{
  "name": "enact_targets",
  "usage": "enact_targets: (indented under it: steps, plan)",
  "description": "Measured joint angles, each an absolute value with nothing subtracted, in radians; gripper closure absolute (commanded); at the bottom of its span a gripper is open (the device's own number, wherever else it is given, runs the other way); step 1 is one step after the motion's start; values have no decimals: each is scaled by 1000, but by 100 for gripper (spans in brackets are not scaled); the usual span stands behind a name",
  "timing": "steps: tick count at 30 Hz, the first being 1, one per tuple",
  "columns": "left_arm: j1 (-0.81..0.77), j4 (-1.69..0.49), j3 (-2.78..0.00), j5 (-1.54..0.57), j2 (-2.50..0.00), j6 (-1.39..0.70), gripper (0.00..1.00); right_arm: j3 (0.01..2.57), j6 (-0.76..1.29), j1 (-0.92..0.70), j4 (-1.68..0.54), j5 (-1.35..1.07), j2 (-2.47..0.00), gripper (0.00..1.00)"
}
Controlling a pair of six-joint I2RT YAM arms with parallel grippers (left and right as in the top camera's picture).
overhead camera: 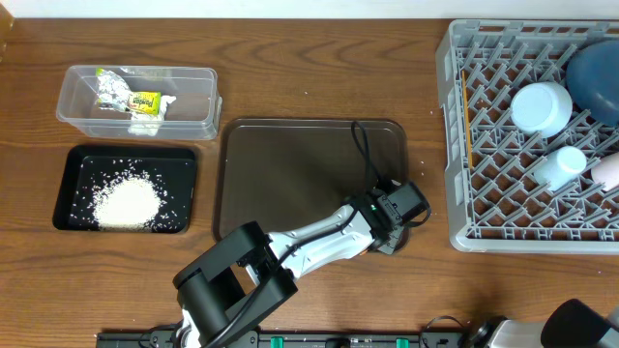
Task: Sort waste into correct bins and load items into the dishwasher rack
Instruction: 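Hold the carrot in the left gripper at the tray's right edge, then carry the carrot left with the left gripper over the black rice tray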
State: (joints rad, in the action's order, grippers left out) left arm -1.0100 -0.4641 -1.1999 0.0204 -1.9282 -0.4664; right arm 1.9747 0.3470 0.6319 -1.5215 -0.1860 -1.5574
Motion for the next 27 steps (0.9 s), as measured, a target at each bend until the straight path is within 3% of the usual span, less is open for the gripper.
enact_targets:
  steps: [9,15,27]
  plan:
    - [-963,-482,-1200,23,-1928,-468,86,1975,347,632,-1522,-186,-1557,1]
    - [-863,-579,-1199,24,-1869,-468,87,1975,347,632,-1522,-186,-1557,1]
    - [-411,-694,-1199,27,-1592,-475,86,1975,347,632,-1522,-186,-1557,1]
